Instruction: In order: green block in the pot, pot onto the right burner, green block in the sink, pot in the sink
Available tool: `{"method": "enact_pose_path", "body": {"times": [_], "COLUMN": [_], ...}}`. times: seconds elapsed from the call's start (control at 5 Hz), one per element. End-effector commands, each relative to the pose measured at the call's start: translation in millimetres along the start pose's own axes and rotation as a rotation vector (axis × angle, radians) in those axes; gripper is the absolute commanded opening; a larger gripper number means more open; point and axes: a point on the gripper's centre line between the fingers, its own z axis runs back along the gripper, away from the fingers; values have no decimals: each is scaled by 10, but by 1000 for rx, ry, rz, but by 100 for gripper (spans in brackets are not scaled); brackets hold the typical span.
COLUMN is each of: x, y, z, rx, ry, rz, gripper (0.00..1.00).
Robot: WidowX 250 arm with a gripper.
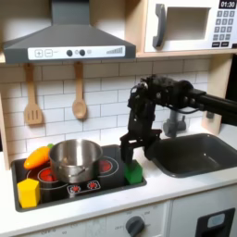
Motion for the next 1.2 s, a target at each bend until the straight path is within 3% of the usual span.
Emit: {"method": "enact_pose_path", "body": {"times": [0.0,0.4,0.8,1.0], "x": [105,167,175,193], "y": [-41,-150,-112,-112], "z": [-174,-307,-478,-490], "rx": [1,2,17,20], "ry": [24,32,70,67], "rz": [-9,-37,-34,-38], "gripper": [100,100,100,100]}}
